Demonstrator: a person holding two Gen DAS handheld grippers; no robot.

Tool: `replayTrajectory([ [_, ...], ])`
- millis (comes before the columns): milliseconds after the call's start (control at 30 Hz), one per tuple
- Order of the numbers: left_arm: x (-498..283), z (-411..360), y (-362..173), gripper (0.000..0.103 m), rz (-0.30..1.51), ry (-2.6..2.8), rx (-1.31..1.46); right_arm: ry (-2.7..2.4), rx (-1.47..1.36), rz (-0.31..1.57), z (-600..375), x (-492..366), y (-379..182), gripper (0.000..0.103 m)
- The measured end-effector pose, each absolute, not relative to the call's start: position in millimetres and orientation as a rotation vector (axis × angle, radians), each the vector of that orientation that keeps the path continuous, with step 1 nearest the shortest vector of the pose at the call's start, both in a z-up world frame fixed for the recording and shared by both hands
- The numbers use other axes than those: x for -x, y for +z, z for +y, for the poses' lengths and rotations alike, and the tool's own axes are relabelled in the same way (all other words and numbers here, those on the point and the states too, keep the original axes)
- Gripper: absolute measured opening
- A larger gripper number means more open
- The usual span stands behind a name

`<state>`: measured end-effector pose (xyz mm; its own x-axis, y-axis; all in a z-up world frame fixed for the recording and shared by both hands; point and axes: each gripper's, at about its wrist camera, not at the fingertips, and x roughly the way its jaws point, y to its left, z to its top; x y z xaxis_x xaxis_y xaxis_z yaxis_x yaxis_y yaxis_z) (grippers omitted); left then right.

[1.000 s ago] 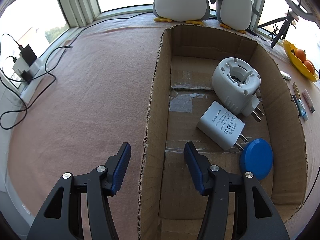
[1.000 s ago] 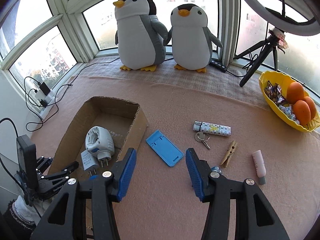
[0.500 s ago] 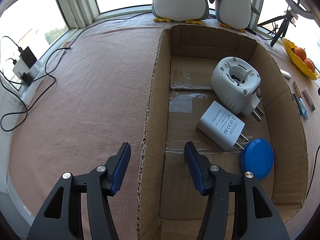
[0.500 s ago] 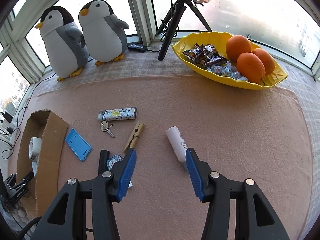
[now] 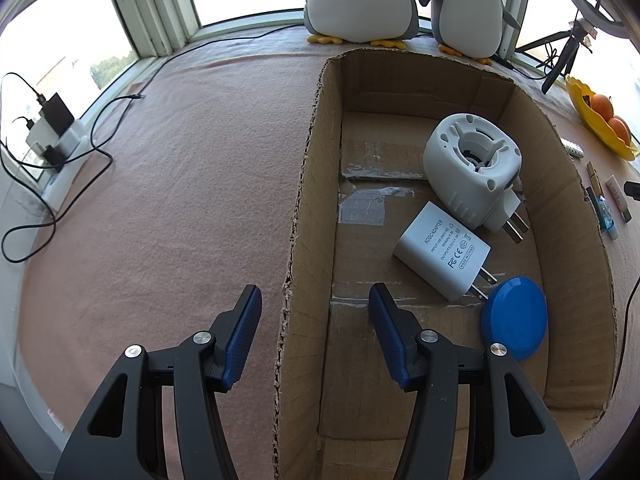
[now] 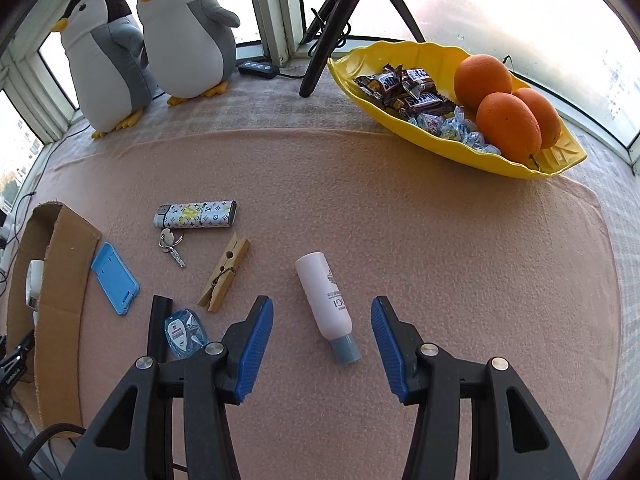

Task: Organize rigid objects
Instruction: 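Move the right gripper to the pink lotion bottle and grasp it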

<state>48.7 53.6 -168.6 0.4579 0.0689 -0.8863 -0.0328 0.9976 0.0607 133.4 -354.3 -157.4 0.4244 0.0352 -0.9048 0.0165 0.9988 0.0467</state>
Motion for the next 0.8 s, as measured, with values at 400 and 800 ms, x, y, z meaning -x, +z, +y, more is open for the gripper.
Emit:
replayTrajectory([
  [400,-48.8,53.2,-168.6,0.056,1.093,0.063,-0.037,0.009,-0.035,1.178,-353.9,-146.1,-170.8,0.025],
  [800,-48.9,53.0,-168.7,0.056,1.093,0.063,-0.037,0.009,-0.038,1.19,-353.8,-147.8,-173.8,0.016],
])
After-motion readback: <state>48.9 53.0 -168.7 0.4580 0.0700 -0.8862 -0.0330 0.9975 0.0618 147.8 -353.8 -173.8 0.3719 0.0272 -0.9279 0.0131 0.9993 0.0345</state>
